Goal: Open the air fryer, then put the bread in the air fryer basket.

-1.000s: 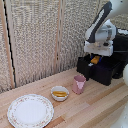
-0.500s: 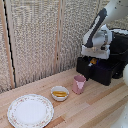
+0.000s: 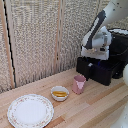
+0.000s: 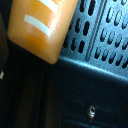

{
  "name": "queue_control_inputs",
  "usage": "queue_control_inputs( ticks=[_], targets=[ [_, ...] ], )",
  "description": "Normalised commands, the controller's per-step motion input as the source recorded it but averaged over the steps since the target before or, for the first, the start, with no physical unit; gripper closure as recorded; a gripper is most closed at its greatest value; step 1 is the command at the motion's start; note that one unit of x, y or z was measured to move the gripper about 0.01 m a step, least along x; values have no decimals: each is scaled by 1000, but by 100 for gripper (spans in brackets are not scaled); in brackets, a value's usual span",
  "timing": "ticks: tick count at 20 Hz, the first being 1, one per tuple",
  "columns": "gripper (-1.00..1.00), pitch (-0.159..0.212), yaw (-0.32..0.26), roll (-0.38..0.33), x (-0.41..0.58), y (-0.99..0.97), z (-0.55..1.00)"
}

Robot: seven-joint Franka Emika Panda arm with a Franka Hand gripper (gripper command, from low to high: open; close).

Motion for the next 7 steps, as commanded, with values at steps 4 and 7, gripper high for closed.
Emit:
queue_control_inputs(
  ticks=[4, 7],
  targets=[
    [-100, 76, 3, 64, 46, -6, 856],
    [-100, 52, -71, 21, 72, 7, 887]
  ],
)
